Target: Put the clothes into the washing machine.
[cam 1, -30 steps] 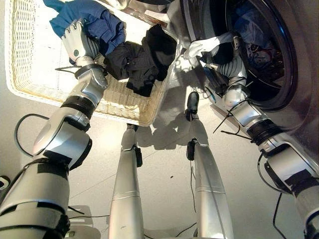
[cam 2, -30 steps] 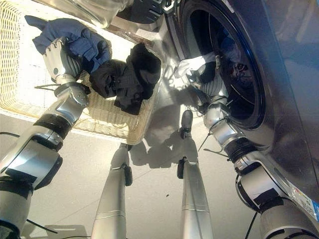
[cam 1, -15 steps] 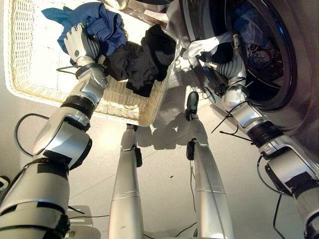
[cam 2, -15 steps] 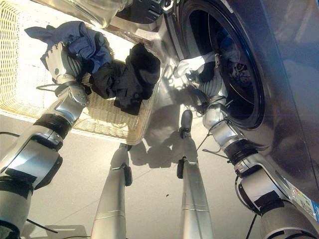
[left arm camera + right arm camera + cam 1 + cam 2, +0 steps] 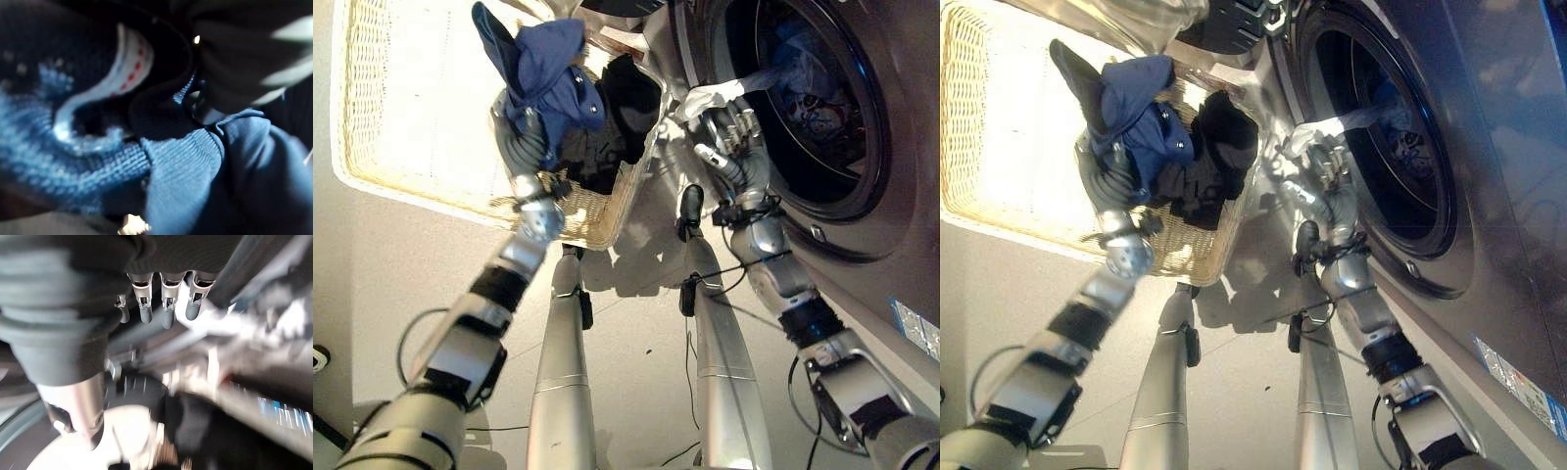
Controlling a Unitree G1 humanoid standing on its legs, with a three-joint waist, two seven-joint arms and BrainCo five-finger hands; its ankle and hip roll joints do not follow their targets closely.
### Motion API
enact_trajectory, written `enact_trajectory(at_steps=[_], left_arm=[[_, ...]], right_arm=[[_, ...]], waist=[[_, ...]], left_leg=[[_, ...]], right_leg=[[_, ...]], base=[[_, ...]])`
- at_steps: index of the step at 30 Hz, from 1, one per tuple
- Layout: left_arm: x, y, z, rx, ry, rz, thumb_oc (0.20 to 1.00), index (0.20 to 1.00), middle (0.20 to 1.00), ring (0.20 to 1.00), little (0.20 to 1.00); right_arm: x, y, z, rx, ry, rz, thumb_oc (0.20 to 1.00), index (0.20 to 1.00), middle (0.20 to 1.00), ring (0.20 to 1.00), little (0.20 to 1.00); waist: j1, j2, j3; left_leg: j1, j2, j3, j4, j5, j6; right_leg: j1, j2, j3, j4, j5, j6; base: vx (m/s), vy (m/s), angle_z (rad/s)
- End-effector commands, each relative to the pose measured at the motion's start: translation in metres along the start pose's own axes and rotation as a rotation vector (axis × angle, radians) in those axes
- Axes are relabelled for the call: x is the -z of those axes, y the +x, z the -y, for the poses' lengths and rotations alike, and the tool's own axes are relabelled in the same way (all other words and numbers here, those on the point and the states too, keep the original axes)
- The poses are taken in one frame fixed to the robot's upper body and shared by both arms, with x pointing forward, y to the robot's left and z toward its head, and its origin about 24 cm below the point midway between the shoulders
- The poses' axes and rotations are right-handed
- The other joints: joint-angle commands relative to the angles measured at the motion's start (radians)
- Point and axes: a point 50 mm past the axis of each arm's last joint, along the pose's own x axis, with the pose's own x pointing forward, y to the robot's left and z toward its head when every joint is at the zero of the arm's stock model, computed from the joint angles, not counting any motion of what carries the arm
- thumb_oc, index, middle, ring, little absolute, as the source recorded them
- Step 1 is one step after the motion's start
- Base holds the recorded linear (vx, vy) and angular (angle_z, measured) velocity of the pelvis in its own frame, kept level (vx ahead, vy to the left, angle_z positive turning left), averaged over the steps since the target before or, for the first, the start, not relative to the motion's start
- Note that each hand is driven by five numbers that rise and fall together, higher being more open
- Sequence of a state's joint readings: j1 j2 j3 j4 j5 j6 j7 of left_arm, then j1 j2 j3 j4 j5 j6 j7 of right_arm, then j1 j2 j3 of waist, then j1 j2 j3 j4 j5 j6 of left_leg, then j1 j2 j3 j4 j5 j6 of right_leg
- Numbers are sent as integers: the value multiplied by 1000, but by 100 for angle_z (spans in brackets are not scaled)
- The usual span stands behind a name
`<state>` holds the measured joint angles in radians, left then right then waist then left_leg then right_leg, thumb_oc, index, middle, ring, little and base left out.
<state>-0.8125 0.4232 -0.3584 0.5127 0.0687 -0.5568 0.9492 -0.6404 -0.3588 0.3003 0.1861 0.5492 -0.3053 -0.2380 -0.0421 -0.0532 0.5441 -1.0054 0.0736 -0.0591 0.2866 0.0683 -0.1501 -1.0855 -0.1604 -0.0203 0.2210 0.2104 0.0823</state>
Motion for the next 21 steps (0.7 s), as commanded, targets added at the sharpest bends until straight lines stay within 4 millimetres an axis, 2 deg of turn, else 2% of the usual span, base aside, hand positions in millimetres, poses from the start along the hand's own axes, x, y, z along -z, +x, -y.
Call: enact_trajectory(at_steps=[1, 4, 6, 7, 11, 13, 21], left_arm=[[-44, 8, 0, -9, -125, 300, 200, 200, 200, 200, 200], [-67, 0, 5, 70, -151, 441, 200, 200, 200, 200, 200], [-72, -1, 7, 97, -151, 472, 200, 200, 200, 200, 200], [-81, -3, 11, 164, -136, 535, 200, 200, 200, 200, 200], [-90, -5, 18, 244, -106, 595, 200, 200, 200, 200, 200], [-94, -8, 26, 350, -41, 644, 200, 200, 200, 200, 200], [-92, -14, 38, 542, 63, 674, 200, 200, 200, 200, 200]], right_arm=[[-25, -4, -9, -124, 139, 109, 1000, 1000, 1000, 1000, 1000], [-28, -8, -22, -257, 262, 86, 1000, 1000, 1000, 1000, 1000], [-29, -9, -25, -287, 282, 85, 1000, 1000, 1000, 1000, 1000], [-32, -10, -30, -349, 316, 83, 1000, 1000, 1000, 1000, 1000], [-37, -12, -37, -420, 348, 82, 1000, 1000, 1000, 1000, 1000], [-40, -15, -42, -489, 365, 84, 1000, 1000, 1000, 1000, 1000], [-47, -20, -48, -626, 363, 88, 1000, 1000, 1000, 1000, 1000]], waist=[[24, 12, -24], [38, 8, -24], [40, 8, -24], [43, 6, -24], [44, 5, -24], [42, 3, -24], [32, 0, -24]], left_leg=[[9, -18, -42, -61, 47, 64], [14, -23, -52, -62, 46, 72], [14, -23, -53, -61, 46, 74], [14, -25, -57, -59, 47, 75], [16, -28, -58, -57, 48, 78], [17, -29, -58, -49, 47, 80], [6, -28, -56, -32, 47, 83]], right_leg=[[6, -2, -41, 86, -38, 73], [16, -13, -57, 88, -37, 76], [17, -16, -59, 89, -37, 77], [21, -21, -64, 87, -35, 80], [25, -24, -68, 88, -32, 82], [29, -28, -70, 88, -29, 86], [21, -32, -69, 88, -18, 91]], base=[[3, -67, 4], [11, -65, 3], [11, -48, 2], [0, 0, 0], [16, -27, 5], [13, -11, 3], [0, 0, 0]])
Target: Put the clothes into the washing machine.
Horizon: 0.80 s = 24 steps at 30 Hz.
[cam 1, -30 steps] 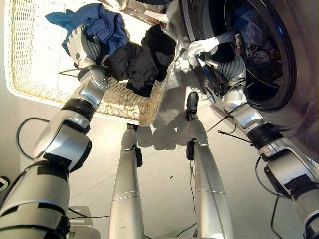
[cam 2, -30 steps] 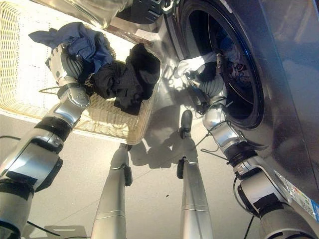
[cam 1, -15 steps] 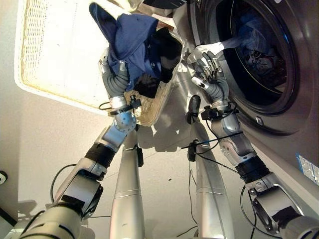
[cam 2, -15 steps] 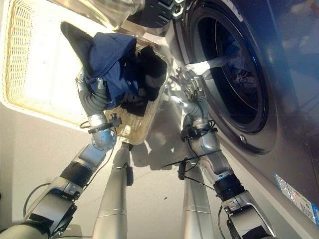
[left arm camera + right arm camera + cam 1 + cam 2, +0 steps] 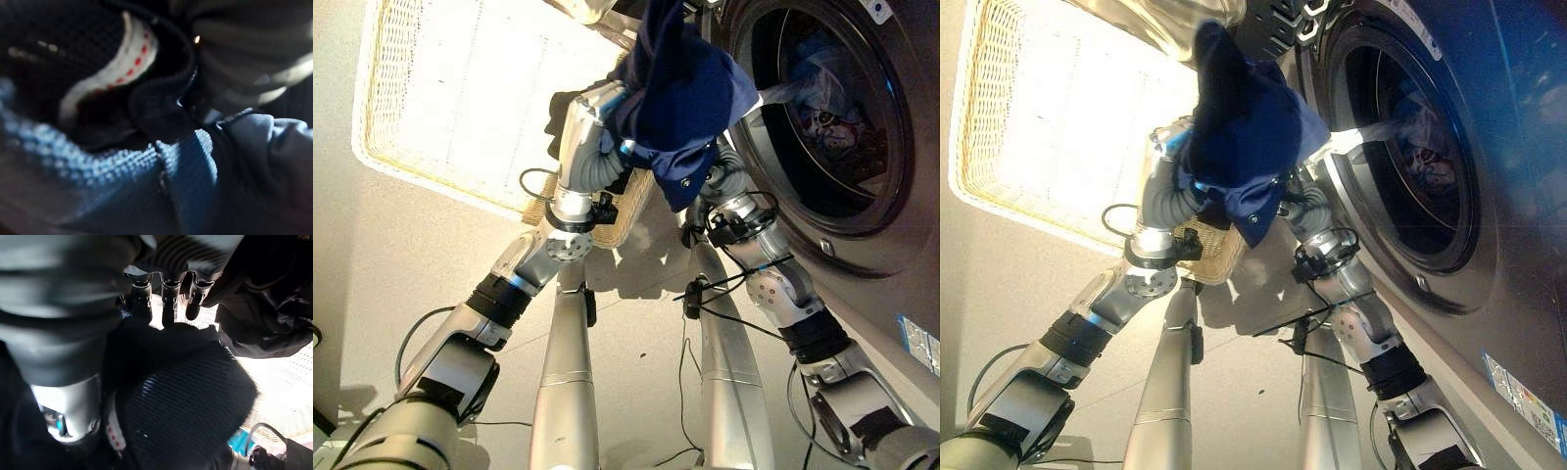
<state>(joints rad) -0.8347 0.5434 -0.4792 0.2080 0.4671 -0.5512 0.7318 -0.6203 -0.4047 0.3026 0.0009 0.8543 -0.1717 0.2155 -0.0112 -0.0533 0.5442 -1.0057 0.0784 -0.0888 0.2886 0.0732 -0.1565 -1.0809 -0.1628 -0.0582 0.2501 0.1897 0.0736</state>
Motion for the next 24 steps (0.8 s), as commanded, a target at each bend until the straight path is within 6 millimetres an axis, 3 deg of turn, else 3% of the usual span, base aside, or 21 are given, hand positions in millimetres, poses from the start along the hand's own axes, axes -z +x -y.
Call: enact_trajectory(at_steps=[1, 13, 14, 15, 24], left_arm=[[-24, 11, 1, 41, -20, 141, 200, 200, 200, 200, 200], [-20, 6, 21, 319, 32, 133, 200, 200, 200, 200, 200], [-20, 6, 22, 340, 21, 133, 200, 200, 200, 200, 200], [-20, 6, 22, 342, 18, 133, 200, 200, 200, 200, 200], [-29, 3, 33, 417, -61, 150, 200, 200, 200, 200, 200]], right_arm=[[-17, -2, -29, -163, 54, 101, 1000, 1000, 1000, 1000, 1000], [-34, 0, -38, -296, 95, 178, 1000, 1000, 1000, 1000, 1000], [-34, -1, -39, -316, 107, 178, 235, 235, 235, 235, 235], [-34, -1, -39, -318, 109, 179, 200, 200, 200, 200, 200], [-30, 0, -44, -335, 159, 192, 200, 200, 200, 200, 200]], waist=[[1, 0, -24], [-8, 3, -24], [-10, 3, -24], [-10, 3, -24], [-11, 2, -24]], left_leg=[[7, -33, -26, -34, 42, 89], [1, -33, -21, -23, 44, 87], [-1, -32, -21, -20, 44, 87], [-1, -32, -21, -19, 44, 87], [-6, -33, -22, -15, 42, 88]], right_leg=[[16, -29, -30, 59, 3, 100], [16, -30, -23, 54, 11, 107], [13, -29, -21, 56, 12, 107], [12, -29, -21, 57, 12, 107], [9, -31, -20, 52, 19, 108]], base=[[0, 0, 0], [0, 0, 0], [0, 0, 0], [0, 0, 0], [0, 0, 0]])
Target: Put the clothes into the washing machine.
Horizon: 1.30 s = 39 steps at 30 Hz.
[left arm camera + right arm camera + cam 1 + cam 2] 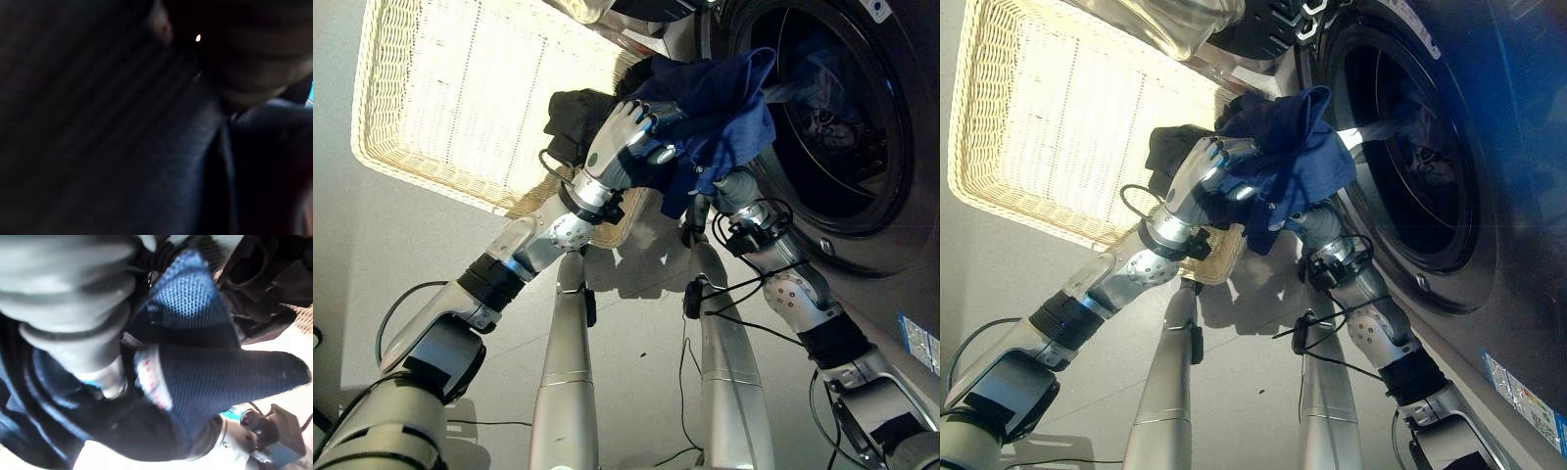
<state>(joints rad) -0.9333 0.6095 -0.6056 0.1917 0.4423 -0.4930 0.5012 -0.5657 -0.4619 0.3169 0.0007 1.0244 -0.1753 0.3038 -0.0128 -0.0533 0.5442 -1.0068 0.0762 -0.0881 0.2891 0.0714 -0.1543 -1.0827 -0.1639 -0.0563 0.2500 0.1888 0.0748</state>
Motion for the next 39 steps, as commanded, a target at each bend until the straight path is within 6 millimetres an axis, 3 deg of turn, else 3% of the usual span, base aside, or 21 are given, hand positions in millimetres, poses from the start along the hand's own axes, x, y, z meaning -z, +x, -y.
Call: enact_trajectory(at_steps=[1, 12, 13, 14, 19, 22, 26, 32, 39], left_arm=[[-25, -3, 18, 101, -89, 103, 200, 200, 200, 200, 200], [-25, -1, 17, 69, -103, 79, 200, 200, 200, 200, 200], [-24, -2, 16, 59, -102, 71, 275, 275, 275, 275, 275], [-20, -3, 14, 14, -122, 26, 1000, 1000, 1000, 1000, 1000], [-13, -10, 6, -163, -131, -59, 1000, 1000, 1000, 1000, 1000], [-2, -24, -9, -459, -188, -163, 1000, 1000, 1000, 1000, 1000], [0, -40, -19, -718, -242, -224, 1000, 1000, 1000, 1000, 1000], [0, -48, -27, -905, -301, -262, 1000, 1000, 1000, 1000, 1000], [12, -58, -35, -1045, -357, -345, 1000, 1000, 1000, 1000, 1000]], right_arm=[[-28, 18, -55, -324, 21, 195, 200, 200, 200, 200, 200], [-29, 19, -56, -308, 50, 215, 200, 200, 200, 200, 200], [-29, 19, -56, -306, 51, 217, 200, 200, 200, 200, 200], [-29, 18, -55, -298, 57, 227, 200, 200, 200, 200, 200], [-31, 16, -52, -259, 67, 265, 200, 200, 200, 200, 200], [-32, 16, -49, -218, 80, 303, 200, 200, 200, 200, 200], [-33, 18, -51, -138, 80, 350, 200, 200, 200, 200, 200], [-36, 21, -47, -26, 88, 381, 200, 200, 200, 200, 200], [-39, 21, -27, 144, 79, 412, 200, 200, 200, 200, 200]], waist=[[-10, 1, -24], [-10, 0, -24], [-10, -1, -24], [-9, -1, -24], [-2, 0, -24], [9, 1, -24], [22, 4, -24], [34, 14, -24], [38, 23, -24]], left_leg=[[-5, -31, -22, -16, 44, 86], [-5, -32, -22, -17, 46, 85], [-5, -32, -22, -17, 46, 85], [-4, -31, -23, -17, 46, 86], [-6, -32, -27, -19, 48, 88], [-8, -33, -36, -22, 49, 89], [-4, -40, -50, -25, 50, 87], [-2, -45, -52, -31, 56, 88], [7, -39, -46, -32, 63, 78]], right_leg=[[11, -29, -22, 50, 21, 107], [12, -24, -19, 48, 22, 106], [12, -24, -19, 48, 21, 106], [13, -24, -19, 49, 22, 106], [14, -24, -22, 47, 23, 106], [13, -25, -25, 48, 21, 105], [17, -28, -31, 49, 17, 103], [20, -32, -37, 55, 13, 100], [29, -37, -35, 56, 8, 98]], base=[[0, 0, 0], [0, 0, 0], [0, 0, 0], [0, 0, 0], [0, 0, 0], [0, -27, -1], [-1, -47, 0], [2, -9, 2], [1, 4, 0]])
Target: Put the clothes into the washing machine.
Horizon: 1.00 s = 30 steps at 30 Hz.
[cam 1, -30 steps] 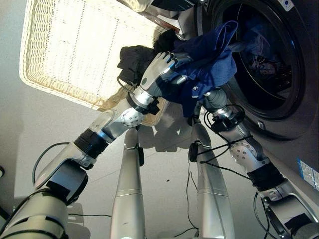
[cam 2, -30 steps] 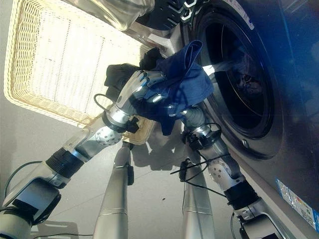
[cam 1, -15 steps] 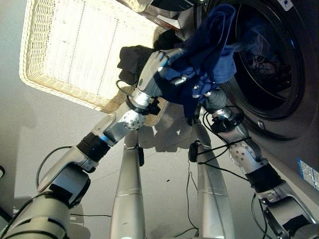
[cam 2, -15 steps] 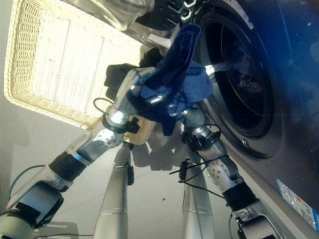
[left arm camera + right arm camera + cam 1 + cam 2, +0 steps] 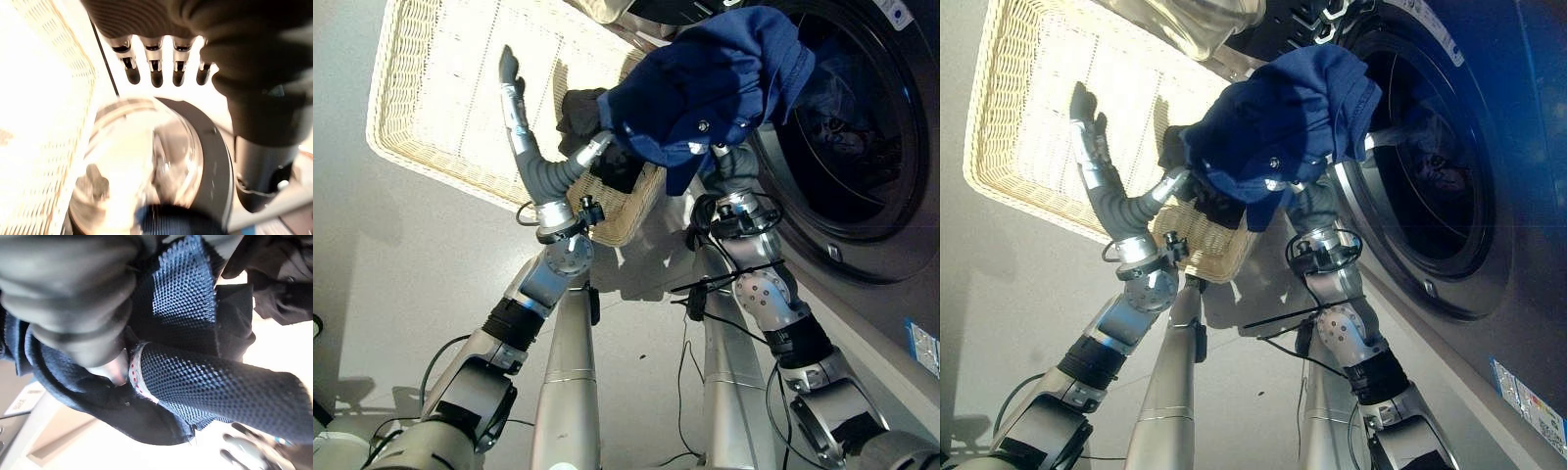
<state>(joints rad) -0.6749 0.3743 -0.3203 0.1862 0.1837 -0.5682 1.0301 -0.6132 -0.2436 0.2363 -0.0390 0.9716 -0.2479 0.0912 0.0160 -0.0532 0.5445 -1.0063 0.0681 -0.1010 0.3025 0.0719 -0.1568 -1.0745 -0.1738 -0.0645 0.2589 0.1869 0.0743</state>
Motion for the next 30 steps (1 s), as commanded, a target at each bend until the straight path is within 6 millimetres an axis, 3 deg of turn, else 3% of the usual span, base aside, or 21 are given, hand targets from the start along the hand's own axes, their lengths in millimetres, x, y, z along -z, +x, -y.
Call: enact_trajectory(at_steps=[1, 11, 14, 17, 18, 20, 22, 24, 25, 26, 27, 28, 29, 30], left_arm=[[-7, 8, -10, -101, -120, 4, 1000, 1000, 1000, 1000, 1000], [33, 11, -32, -195, -8, -171, 1000, 1000, 1000, 1000, 1000], [49, 13, -40, -200, 57, -219, 1000, 1000, 1000, 1000, 1000], [57, 15, -44, -199, 90, -242, 1000, 1000, 1000, 1000, 1000], [63, 18, -47, -179, 141, -253, 1000, 1000, 1000, 1000, 1000], [67, 21, -49, -173, 167, -273, 1000, 1000, 1000, 1000, 1000], [77, 25, -62, -148, 235, -314, 1000, 1000, 1000, 1000, 1000], [82, 27, -73, -128, 284, -330, 1000, 1000, 1000, 1000, 1000], [82, 27, -74, -125, 290, -332, 1000, 1000, 1000, 1000, 1000], [85, 26, -82, -110, 330, -343, 1000, 1000, 1000, 1000, 1000], [85, 25, -87, -102, 360, -343, 1000, 1000, 1000, 1000, 1000], [85, 25, -88, -102, 364, -343, 1000, 1000, 1000, 1000, 1000], [85, 30, -97, -94, 405, -346, 1000, 1000, 1000, 1000, 1000], [86, 34, -102, -95, 422, -348, 1000, 1000, 1000, 1000, 1000]], right_arm=[[-27, 2, -9, -7, -17, 166, 200, 200, 200, 200, 200], [-39, -1, 63, 336, -31, 178, 200, 200, 200, 200, 200], [-38, -10, 106, 498, -2, 115, 200, 200, 200, 200, 200], [-38, -21, 132, 614, 52, 86, 200, 200, 200, 200, 200], [-48, -31, 156, 753, 30, 94, 200, 200, 200, 200, 200], [-62, -33, 166, 831, 2, 135, 200, 200, 200, 200, 200], [-118, -37, 186, 995, -73, 331, 200, 200, 200, 200, 200], [-161, -43, 190, 1085, -138, 512, 200, 200, 200, 200, 200], [-167, -43, 189, 1096, -150, 542, 200, 200, 200, 200, 200], [-201, -37, 175, 1107, -212, 731, 200, 200, 200, 200, 200], [-218, -34, 164, 1094, -240, 840, 200, 200, 200, 200, 200], [-219, -33, 161, 1095, -249, 854, 200, 200, 200, 200, 200], [-246, -27, 143, 1076, -303, 974, 200, 200, 200, 200, 200], [-258, -27, 134, 1068, -323, 1035, 200, 200, 200, 200, 200]], waist=[[9, 25, -24], [5, 36, -24], [4, 38, -24], [3, 41, -24], [6, 43, -24], [7, 45, -24], [10, 47, -24], [14, 43, -24], [15, 43, -24], [13, 36, -24], [10, 29, -24], [10, 28, -24], [2, 11, -24], [-3, 3, -24]], left_leg=[[7, -29, -31, -46, 63, 79], [20, -9, -14, -48, 68, 59], [21, -1, -7, -48, 70, 51], [24, 3, -4, -48, 70, 47], [21, 7, -2, -46, 69, 44], [20, 9, -2, -42, 66, 44], [16, 16, -3, -29, 56, 42], [15, 20, -9, -32, 52, 41], [14, 20, -10, -33, 52, 41], [12, 23, -15, -35, 48, 43], [11, 25, -17, -34, 46, 43], [11, 25, -17, -33, 45, 43], [14, 29, -18, -35, 43, 41], [15, 32, -19, -35, 40, 42]], right_leg=[[22, -28, -26, 48, 9, 99], [37, -27, -21, 52, 2, 101], [37, -24, -19, 50, 0, 97], [37, -23, -18, 51, -1, 94], [35, -22, -19, 52, -2, 91], [33, -21, -18, 54, -1, 90], [33, -20, -18, 59, -3, 91], [38, -14, -23, 52, 1, 93], [38, -13, -24, 50, 2, 93], [40, -6, -28, 42, 6, 94], [41, -3, -30, 40, 6, 95], [41, -2, -30, 40, 7, 95], [47, 3, -32, 28, 10, 97], [50, 6, -30, 25, 10, 97]], base=[[8, 45, 2], [3, 24, -1], [-5, 58, -6], [1, 32, -6], [2, 26, -3], [5, 2, -2], [14, -18, -6], [0, -58, -10], [-6, -89, -8], [-6, -77, 0], [-6, -69, 3], [-9, -39, 4], [0, 0, 0], [0, 0, 0]])
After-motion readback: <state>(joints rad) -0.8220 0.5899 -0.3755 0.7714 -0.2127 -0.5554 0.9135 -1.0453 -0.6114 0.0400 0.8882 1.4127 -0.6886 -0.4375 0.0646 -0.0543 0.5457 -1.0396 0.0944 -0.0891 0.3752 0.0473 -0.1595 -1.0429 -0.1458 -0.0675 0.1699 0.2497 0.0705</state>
